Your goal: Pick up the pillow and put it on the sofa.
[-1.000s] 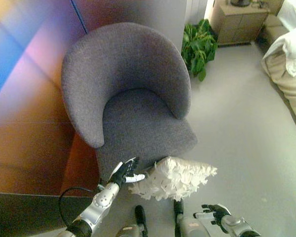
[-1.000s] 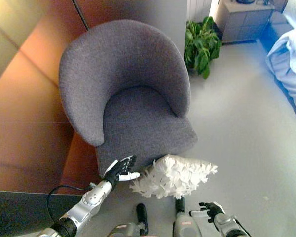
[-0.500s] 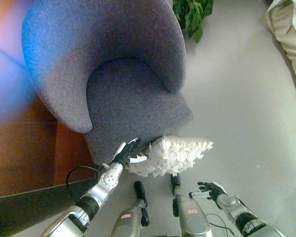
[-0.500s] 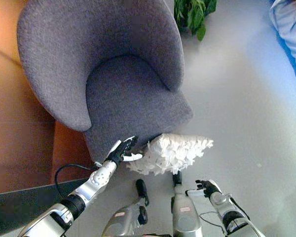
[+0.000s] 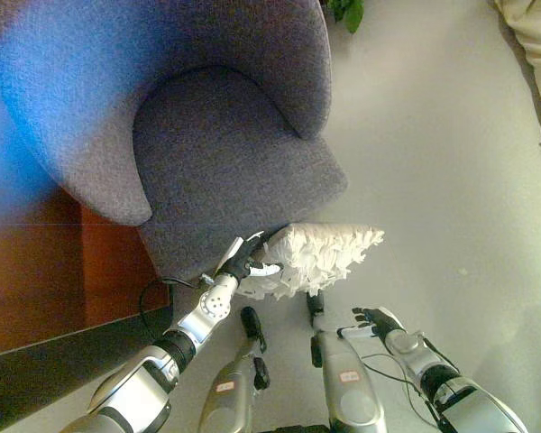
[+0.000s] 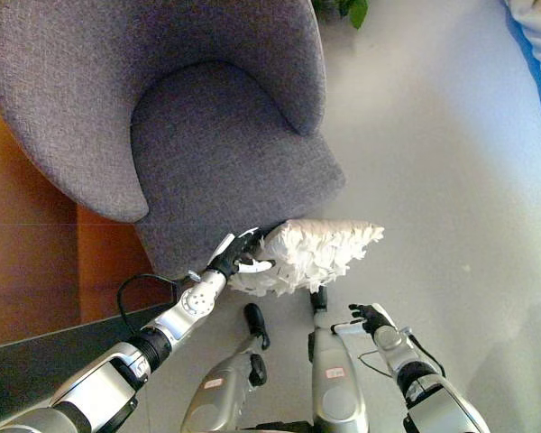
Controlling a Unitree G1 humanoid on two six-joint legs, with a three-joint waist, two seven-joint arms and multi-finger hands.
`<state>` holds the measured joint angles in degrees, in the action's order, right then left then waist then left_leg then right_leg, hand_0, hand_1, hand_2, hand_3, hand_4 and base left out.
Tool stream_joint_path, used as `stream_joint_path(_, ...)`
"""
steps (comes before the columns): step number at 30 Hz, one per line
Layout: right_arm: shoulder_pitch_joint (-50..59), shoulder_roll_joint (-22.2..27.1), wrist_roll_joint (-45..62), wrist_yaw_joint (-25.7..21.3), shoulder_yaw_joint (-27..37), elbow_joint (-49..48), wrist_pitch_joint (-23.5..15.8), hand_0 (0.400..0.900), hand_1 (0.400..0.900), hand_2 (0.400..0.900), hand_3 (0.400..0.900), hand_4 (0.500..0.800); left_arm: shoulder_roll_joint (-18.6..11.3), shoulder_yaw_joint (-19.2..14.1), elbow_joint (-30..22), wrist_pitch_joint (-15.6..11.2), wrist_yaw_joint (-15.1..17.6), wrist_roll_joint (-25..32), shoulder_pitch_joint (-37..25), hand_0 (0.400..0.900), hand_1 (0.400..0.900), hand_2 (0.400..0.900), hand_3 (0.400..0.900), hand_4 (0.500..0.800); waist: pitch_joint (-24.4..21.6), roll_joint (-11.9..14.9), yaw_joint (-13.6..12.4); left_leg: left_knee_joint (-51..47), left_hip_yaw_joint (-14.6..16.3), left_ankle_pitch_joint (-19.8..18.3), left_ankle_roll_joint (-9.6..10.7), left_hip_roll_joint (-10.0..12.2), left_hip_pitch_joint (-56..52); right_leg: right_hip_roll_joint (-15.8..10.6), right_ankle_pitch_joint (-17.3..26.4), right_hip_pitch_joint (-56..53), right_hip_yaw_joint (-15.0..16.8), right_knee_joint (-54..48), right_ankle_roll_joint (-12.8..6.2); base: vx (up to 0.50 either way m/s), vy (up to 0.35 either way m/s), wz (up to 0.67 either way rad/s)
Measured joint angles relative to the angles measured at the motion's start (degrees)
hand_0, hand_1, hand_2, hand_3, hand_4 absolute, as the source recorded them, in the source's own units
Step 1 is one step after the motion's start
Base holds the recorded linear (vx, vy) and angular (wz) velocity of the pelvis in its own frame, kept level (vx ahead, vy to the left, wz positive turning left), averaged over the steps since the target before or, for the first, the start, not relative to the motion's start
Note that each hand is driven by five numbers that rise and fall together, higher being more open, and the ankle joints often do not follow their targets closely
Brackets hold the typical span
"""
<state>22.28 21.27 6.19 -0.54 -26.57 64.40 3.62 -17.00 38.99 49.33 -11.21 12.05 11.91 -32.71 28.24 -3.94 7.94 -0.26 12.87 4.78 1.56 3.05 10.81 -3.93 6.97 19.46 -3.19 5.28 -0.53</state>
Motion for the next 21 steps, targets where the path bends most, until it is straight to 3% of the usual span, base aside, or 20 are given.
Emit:
stream_joint_path(10, 3.63, -0.52, 1.38, -0.85, -1.89, -2.7, 1.33, 0.9, 0.9, 0.9, 0.9, 0.8, 0.59, 0.31, 3.22, 0.25, 3.15, -1.22, -5.89, 0.9, 0.9, 0.9, 0.9, 0.8, 0.79, 1.32, 2.64, 1.63, 0.41, 0.5, -0.28, -0.42, 6.68, -0.52, 0.05, 7.51, 0.76, 2.77, 0.04, -0.02, -0.033, -0.05)
stream_joint_path(17, 4.88, -0.52, 2.15, -2.89, -3.71, -6.02, 2.0, 0.9, 0.9, 0.9, 0.9, 0.8, 1.02, 0.4, 4.82, 0.55, 5.59, -2.29, -10.61, 0.9, 0.9, 0.9, 0.9, 0.8, 0.96, 1.65, 3.07, 3.18, 0.77, 0.5, -0.37, -0.47, 12.02, -0.66, 0.07, 13.11, 1.3, 4.46, 0.07, -0.04, -0.033, -0.03)
stream_joint_path(18, 5.15, -0.51, 2.16, -3.02, -4.19, -6.69, 2.06, 0.9, 0.9, 0.9, 0.9, 0.8, 1.03, 0.4, 4.83, 0.62, 5.97, -2.3, -11.14, 0.841, 0.841, 0.841, 0.841, 0.765, 1.01, 1.76, 3.1, 3.36, 0.79, 0.49, -0.38, -0.46, 12.63, -0.68, 0.07, 13.73, 1.33, 4.7, 0.07, -0.05, -0.03, -0.01)
stream_joint_path(19, 5.45, -0.5, 2.19, -3.26, -4.66, -7.09, 2.1, 0.9, 0.9, 0.9, 0.9, 0.8, 0.98, 0.39, 4.84, 0.74, 6.37, -2.3, -11.68, 0.718, 0.718, 0.718, 0.718, 0.691, 1.12, 1.99, 3.13, 3.53, 0.81, 0.49, -0.38, -0.47, 13.15, -0.7, 0.08, 14.32, 1.39, 4.92, 0.07, -0.04, -0.033, 0.0)
stream_joint_path(21, 5.6, -0.51, 2.3, -3.78, -5.01, -8.18, 2.22, 0.9, 0.9, 0.9, 0.9, 0.8, 0.99, 0.39, 5.07, 1.1, 6.86, -2.31, -12.95, 0.4, 0.4, 0.4, 0.4, 0.5, 1.15, 2.25, 3.15, 3.9, 0.75, 0.48, -0.4, -0.46, 14.36, -0.74, 0.08, 15.46, 1.39, 5.23, 0.07, -0.04, -0.032, 0.0)
